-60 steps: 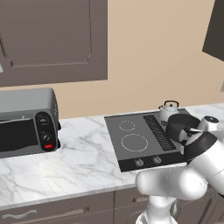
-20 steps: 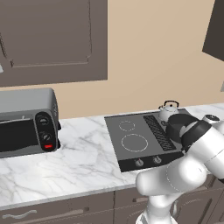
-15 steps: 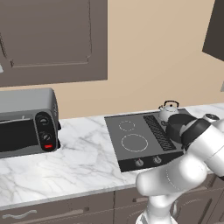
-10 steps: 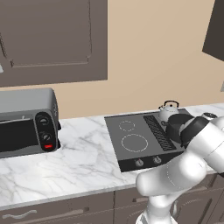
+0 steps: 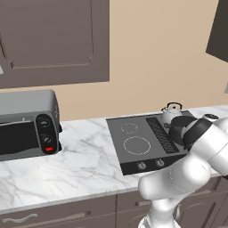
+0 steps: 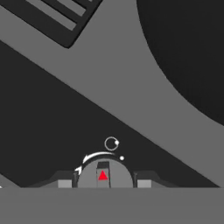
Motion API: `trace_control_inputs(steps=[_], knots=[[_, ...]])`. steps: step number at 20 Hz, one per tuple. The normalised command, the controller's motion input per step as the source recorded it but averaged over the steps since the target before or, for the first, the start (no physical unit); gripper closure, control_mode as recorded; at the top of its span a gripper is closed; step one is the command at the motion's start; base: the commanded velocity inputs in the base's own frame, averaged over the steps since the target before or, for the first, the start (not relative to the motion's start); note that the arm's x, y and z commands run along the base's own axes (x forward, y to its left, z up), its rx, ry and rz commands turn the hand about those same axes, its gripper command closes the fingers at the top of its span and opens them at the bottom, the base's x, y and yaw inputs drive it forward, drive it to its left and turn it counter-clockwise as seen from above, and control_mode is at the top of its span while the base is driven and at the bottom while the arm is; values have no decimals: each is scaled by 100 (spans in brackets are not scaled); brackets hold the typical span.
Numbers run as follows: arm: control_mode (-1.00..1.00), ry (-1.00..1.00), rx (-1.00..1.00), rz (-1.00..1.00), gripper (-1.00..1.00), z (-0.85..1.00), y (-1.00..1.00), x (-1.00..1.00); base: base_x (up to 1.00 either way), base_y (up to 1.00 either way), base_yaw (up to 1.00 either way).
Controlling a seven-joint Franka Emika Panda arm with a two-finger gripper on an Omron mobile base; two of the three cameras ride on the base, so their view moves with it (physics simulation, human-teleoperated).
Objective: Pick the kettle from the cabinet and place it on a stove burner. Then pick the pot from the counter and place it on another stove burner. Finally, turn both burners on.
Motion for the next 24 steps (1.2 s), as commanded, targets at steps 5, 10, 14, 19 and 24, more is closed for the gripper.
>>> trace_control_inputs(steps=[5, 10, 14, 19, 24], knots=[[-100, 0, 0, 4, -100, 1, 0, -3, 0, 0, 0], [-100, 0, 0, 0, -100, 15, -2, -1, 0, 0, 0], [-100, 0, 0, 0, -100, 28, 0, 0, 0, 0, 0], [-100, 3, 0, 0, -100, 34, -3, 4, 0, 0, 0], [-100, 8, 0, 0, -100, 38, -12, 12, 0, 0, 0]])
